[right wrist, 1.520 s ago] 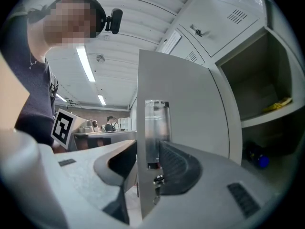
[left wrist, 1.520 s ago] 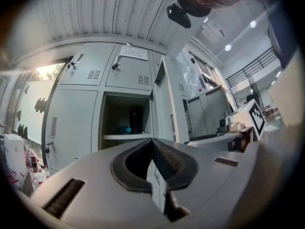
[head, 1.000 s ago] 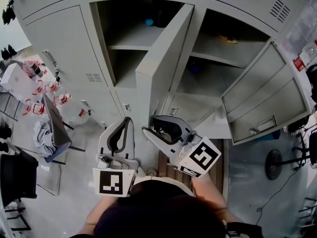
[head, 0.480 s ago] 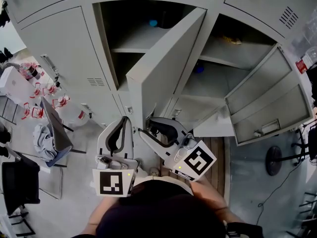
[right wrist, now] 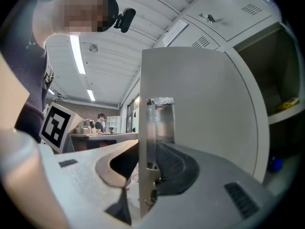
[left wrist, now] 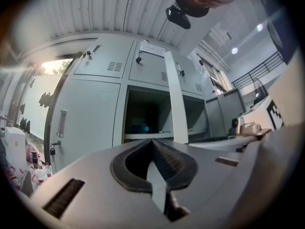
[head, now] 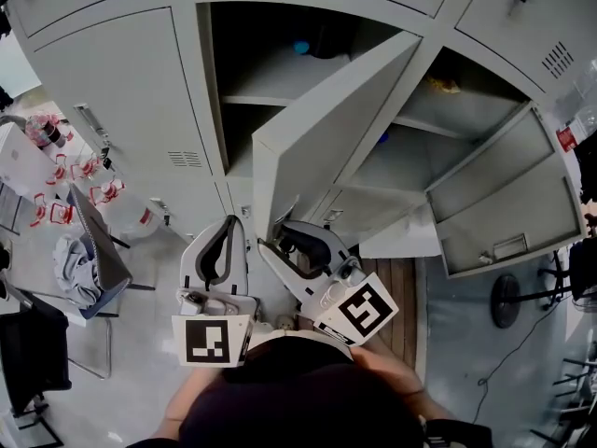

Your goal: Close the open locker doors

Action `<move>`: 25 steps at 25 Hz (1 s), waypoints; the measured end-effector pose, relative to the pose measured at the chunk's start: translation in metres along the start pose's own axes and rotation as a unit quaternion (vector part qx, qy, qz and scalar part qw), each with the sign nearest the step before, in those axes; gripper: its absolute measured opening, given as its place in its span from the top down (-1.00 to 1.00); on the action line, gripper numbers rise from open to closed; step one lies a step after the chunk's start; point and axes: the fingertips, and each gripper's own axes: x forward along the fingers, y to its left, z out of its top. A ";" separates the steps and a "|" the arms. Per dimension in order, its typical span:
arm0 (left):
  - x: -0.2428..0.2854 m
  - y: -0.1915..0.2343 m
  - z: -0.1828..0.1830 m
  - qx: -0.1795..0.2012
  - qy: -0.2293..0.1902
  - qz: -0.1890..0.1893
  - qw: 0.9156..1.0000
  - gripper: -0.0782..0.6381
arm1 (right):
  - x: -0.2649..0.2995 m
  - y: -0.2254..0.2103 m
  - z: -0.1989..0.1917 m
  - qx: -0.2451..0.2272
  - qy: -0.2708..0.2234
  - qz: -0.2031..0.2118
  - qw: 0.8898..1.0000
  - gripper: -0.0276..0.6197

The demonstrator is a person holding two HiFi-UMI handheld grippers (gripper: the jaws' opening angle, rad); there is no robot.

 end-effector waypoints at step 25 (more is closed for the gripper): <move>0.020 0.062 -0.017 0.002 -0.002 -0.030 1.000 0.78 | 0.064 -0.019 -0.003 -0.023 -0.017 -0.116 0.993 0.57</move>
